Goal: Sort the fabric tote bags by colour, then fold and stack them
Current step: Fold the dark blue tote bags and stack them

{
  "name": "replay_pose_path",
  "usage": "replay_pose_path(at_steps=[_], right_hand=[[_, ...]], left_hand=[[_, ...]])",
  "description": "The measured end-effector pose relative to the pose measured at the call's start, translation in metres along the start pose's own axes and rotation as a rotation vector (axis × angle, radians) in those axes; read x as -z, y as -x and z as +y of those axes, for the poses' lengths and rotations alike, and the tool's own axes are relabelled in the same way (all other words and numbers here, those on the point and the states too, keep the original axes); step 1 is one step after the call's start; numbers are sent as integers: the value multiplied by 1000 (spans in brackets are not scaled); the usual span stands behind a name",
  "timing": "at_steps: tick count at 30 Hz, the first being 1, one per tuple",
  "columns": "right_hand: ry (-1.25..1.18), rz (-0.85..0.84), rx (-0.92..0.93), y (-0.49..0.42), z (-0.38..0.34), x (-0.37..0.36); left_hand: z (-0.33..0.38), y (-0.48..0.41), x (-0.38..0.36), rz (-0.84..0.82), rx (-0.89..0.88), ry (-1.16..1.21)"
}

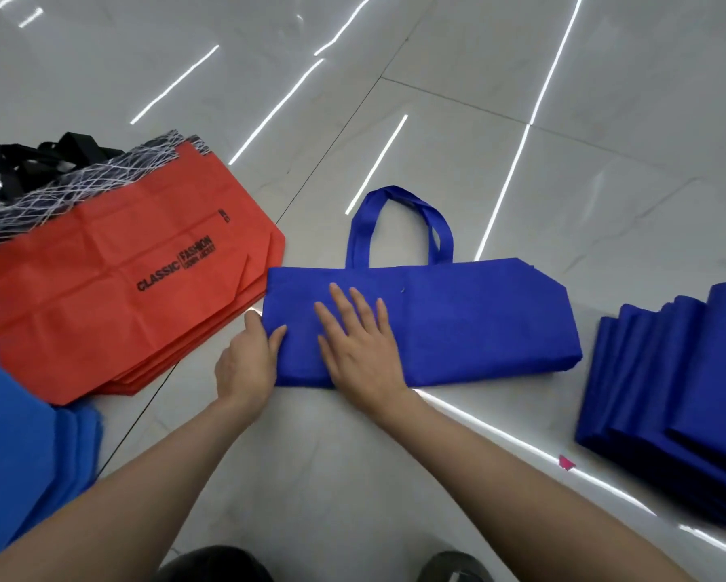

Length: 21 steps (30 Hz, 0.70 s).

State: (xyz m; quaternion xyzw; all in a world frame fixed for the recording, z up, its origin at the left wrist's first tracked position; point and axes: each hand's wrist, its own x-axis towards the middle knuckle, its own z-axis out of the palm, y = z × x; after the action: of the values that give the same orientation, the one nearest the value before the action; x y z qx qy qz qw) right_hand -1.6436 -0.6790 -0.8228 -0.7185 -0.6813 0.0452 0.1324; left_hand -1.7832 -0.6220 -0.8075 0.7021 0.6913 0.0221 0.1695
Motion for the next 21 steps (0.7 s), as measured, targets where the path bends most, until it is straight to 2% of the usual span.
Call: replay_pose_path(at_steps=[4, 8, 12, 17, 21], right_hand=[[-13, -248, -32, -11, -7, -25], [-3, -268, -3, -9, 5, -30], [23, -237, 9, 3, 51, -19], [104, -278, -262, 17, 132, 11], [120, -247, -655, 25, 188, 36]], left_hand=[[-6, 0, -20, 188, -273, -99], [-12, -1, -40, 136, -243, -97], [-15, 0, -41, 76, -307, -159], [-16, 0, -41, 43, -284, -194], [-12, 3, -39, 39, -259, -179]])
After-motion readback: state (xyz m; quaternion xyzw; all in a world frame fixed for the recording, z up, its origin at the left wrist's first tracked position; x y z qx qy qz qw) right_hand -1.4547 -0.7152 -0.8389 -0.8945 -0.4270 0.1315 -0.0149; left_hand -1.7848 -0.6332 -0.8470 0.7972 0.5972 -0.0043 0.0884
